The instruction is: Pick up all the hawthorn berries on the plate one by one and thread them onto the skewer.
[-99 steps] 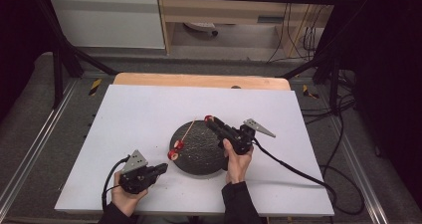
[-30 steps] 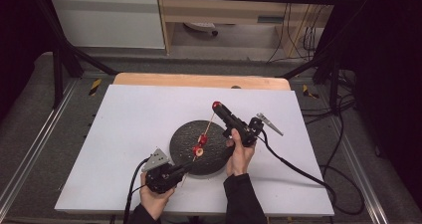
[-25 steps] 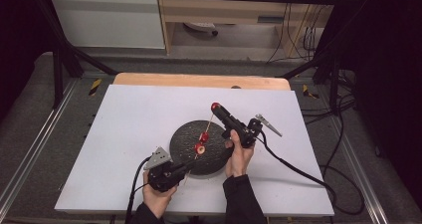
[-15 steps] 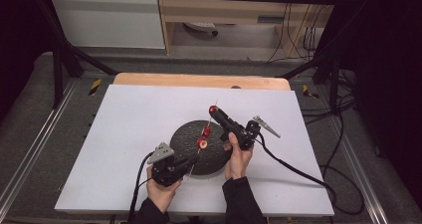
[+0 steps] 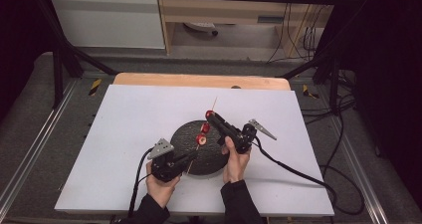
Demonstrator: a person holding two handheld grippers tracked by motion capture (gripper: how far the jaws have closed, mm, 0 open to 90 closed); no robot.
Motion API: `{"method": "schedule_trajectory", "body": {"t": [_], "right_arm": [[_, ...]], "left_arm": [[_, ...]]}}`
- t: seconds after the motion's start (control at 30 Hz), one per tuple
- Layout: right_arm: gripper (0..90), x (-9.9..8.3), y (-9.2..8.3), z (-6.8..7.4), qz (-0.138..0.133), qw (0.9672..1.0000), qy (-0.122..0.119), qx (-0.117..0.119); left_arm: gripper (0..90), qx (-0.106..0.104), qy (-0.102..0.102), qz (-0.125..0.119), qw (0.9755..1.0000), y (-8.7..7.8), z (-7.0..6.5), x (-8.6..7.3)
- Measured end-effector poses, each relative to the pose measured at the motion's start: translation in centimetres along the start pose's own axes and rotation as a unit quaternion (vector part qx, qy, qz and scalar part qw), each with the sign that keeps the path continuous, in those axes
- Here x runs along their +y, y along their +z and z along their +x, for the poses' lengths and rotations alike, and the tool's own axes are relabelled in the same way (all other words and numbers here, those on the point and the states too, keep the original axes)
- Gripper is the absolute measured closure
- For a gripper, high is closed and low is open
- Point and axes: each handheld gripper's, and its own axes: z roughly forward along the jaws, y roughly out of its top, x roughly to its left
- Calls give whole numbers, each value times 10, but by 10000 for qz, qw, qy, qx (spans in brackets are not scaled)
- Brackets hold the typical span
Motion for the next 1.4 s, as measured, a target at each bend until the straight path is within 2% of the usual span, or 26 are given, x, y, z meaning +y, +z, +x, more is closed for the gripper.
{"method": "schedule_trajectory", "body": {"t": [0.43,0.57,0.67,0.77,0.87,0.93,1.03,1.07,1.2,1.27,1.33,1.4], "right_arm": [[626,-2,1,-2,295,9995,-75,-87],[526,3,0,-1,477,9984,-223,-186],[429,8,-3,-1,615,9968,-423,-295],[327,16,-8,-3,840,9933,-646,-456],[236,22,-14,-6,1100,9882,-881,-597],[177,25,-18,-8,1348,9829,-1036,-707],[111,28,-24,-12,1688,9733,-1290,-870],[94,29,-26,-14,1809,9691,-1397,-925],[43,31,-37,-22,2110,9579,-1640,-1050],[19,32,-44,-26,2313,9506,-1723,-1145],[11,32,-51,-30,2522,9407,-1900,-1242],[9,32,-59,-35,2674,9335,-2018,-1278]], "left_arm": [[881,33,14,75,10000,-1,5,-4],[881,44,20,62,10000,-4,7,-4],[880,75,47,82,9999,-7,10,-4],[881,136,91,118,9998,-10,13,-5],[880,165,92,175,9997,-12,16,-6],[880,174,119,227,9995,-13,18,-7],[880,179,154,277,9993,-15,20,-7],[880,193,174,290,9992,-16,21,-6],[880,231,268,385,9986,-20,25,-6],[880,241,304,443,9983,-22,27,-5],[880,256,337,479,9980,-24,29,-5],[879,267,372,539,9975,-26,31,-4]]}}
